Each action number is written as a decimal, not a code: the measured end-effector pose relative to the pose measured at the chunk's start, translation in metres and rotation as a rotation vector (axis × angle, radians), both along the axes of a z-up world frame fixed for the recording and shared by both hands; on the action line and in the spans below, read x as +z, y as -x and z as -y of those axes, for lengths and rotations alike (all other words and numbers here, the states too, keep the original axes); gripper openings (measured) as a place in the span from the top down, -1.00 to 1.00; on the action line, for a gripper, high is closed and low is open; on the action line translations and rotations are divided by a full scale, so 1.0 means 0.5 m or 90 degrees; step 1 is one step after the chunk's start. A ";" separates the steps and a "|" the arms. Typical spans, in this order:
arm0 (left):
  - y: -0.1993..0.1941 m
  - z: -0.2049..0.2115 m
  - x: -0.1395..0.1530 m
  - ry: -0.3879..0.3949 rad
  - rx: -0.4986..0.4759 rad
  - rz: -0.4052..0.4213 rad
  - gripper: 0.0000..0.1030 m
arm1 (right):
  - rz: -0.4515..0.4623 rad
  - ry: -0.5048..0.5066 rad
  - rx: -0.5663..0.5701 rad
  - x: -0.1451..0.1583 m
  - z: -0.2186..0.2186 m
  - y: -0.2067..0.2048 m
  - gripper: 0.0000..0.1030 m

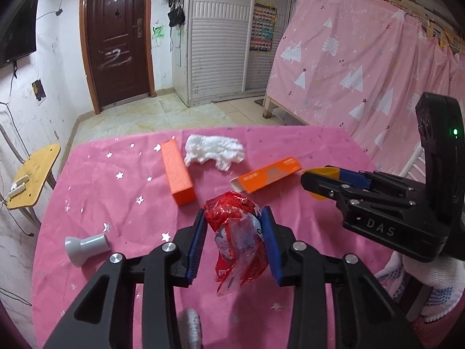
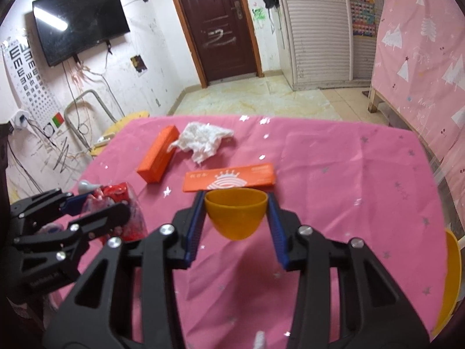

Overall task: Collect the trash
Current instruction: 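Carry both items over the yellow bucket and open both tools to drop them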

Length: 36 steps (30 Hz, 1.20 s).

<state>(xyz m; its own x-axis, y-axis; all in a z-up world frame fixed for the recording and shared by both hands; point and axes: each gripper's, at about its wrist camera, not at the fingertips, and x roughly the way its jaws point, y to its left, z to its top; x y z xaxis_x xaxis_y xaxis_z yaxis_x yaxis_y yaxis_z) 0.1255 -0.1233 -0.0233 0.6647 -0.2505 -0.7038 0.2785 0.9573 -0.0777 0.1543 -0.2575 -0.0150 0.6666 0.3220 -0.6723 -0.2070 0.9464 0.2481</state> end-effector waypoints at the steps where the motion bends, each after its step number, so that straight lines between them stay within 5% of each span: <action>1: 0.002 0.006 0.008 0.002 -0.002 0.005 0.42 | 0.005 -0.002 -0.005 0.005 0.008 0.004 0.23; 11: 0.019 0.123 0.070 0.008 -0.061 0.047 0.41 | 0.047 -0.029 -0.079 0.040 0.136 0.053 0.22; 36: 0.035 0.436 0.081 0.027 -0.203 0.039 0.41 | 0.070 -0.034 -0.287 0.010 0.459 0.176 0.21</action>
<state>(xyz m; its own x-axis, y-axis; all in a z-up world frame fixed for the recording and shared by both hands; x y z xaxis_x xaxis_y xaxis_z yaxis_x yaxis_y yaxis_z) 0.1082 -0.3412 0.0171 0.5895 -0.4803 -0.6494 0.5686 0.8178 -0.0886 0.0664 -0.4868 -0.0099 0.8147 0.0161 -0.5797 0.1935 0.9348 0.2979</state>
